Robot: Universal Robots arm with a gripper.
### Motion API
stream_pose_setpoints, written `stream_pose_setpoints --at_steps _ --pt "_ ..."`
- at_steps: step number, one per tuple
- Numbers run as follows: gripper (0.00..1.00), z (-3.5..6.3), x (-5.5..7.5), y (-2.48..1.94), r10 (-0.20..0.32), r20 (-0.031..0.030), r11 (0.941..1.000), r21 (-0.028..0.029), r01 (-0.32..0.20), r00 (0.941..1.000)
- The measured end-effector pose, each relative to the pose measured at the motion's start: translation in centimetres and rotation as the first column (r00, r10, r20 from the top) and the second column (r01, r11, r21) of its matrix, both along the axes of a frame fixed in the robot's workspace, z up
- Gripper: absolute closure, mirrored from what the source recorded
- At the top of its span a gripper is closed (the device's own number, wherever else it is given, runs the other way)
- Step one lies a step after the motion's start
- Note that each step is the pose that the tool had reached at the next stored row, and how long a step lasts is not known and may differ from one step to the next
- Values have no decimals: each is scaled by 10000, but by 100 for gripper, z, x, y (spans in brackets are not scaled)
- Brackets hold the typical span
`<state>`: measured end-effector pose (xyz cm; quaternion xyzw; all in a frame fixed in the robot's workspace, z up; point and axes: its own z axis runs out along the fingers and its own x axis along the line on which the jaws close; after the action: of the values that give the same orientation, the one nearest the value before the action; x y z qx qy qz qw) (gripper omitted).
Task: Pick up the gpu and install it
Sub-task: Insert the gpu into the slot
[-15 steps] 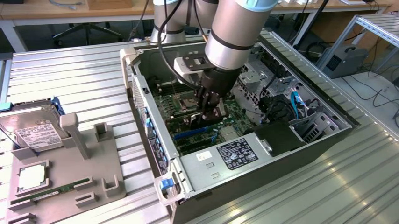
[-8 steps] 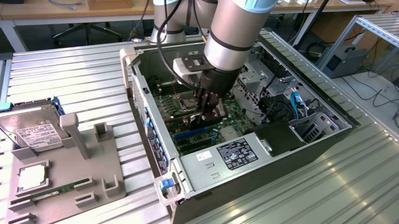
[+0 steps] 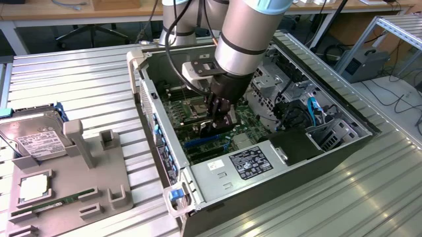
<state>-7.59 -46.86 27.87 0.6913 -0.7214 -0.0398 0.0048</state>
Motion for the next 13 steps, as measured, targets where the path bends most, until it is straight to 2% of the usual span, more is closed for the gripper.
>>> stream_pose_setpoints --at_steps 13 --pt "73 -23 -16 0 -15 1 10000 -1 15 10000"
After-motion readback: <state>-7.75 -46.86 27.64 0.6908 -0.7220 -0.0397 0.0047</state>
